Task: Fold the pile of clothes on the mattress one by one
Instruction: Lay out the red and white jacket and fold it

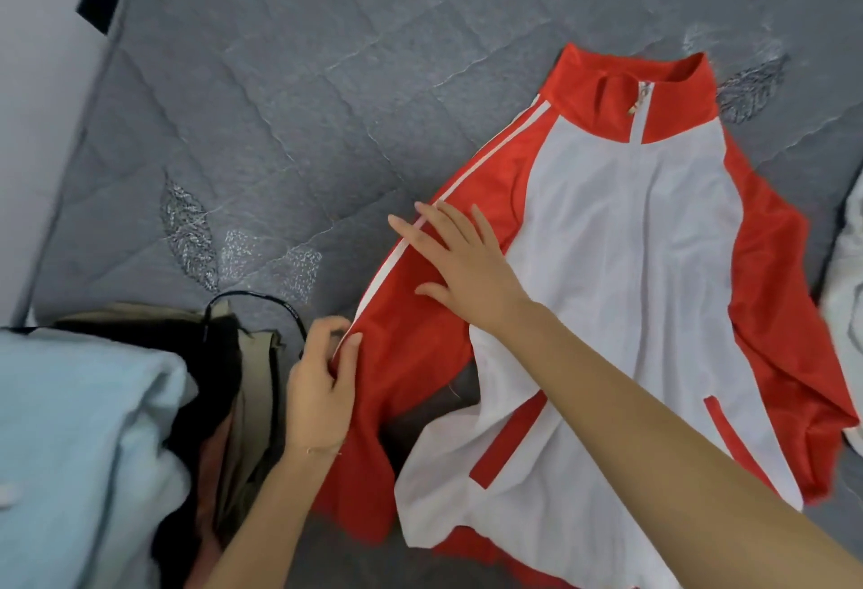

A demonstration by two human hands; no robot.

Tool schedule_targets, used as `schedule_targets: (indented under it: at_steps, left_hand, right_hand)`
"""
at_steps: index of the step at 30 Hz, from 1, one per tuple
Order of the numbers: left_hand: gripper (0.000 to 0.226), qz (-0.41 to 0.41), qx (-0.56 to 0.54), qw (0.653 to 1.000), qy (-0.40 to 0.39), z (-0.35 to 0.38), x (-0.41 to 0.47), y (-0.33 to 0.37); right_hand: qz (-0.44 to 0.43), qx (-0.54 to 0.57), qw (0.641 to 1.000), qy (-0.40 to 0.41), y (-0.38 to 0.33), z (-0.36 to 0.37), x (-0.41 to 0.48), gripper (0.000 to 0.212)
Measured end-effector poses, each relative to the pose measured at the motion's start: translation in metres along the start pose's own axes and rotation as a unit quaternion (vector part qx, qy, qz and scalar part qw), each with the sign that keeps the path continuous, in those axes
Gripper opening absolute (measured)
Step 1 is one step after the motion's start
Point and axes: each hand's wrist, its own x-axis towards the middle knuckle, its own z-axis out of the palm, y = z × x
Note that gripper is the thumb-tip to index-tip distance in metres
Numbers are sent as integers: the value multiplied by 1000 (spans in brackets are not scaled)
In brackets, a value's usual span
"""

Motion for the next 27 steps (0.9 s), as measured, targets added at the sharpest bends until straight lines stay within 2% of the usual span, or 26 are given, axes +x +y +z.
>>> schedule_targets:
  at_steps: [1, 4, 7, 8, 10, 14, 16, 18, 20, 23, 25, 27]
  left_hand:
    - [6, -11, 1, 1000, -11, -1, -6, -2]
    - [18, -97, 47, 993, -40, -6, -24, -16]
    - [14, -218, 81, 962, -141, -13, -50, -32]
    - [12, -249, 73, 954, -151, -16, -59, -35]
    - [8, -254, 52, 958, -124, -20, -69, -32]
    - [19, -165, -59, 978, -114, -6, -37, 14]
    - [20, -127, -97, 982, -100, 10, -3, 48]
    - [15, -108, -152, 979, -87, 28, 31, 82]
    - [31, -116, -210, 968, -78, 48, 57, 112]
    - [47, -148, -225, 959, -91, 83, 73, 151]
    - [48, -174, -235, 949, -115, 108, 74, 171]
    - [44, -208, -285, 926, -136, 131, 73, 187]
  right_hand:
    - [-7, 3, 1000, 11, -5, -2, 4, 74]
    - [-30, -22, 998, 40, -12, -7, 18, 29]
    - [16, 19, 995, 96, -10, -12, 24, 20]
    - [44, 31, 991, 119, -7, -14, 24, 20]
    - [90, 62, 985, 137, -2, -17, 22, 21]
    - [153, 195, 958, 147, 2, -31, 6, 38]
    - [201, 298, 916, 181, 5, -43, -7, 33]
    - [246, 412, 857, 189, 11, -57, -22, 25]
    - [257, 473, 822, 185, 20, -68, -42, 18]
    - [247, 518, 795, 195, 35, -77, -72, 25]
    - [238, 542, 784, 189, 50, -79, -89, 38]
    - [220, 524, 808, 155, 70, -81, -104, 63]
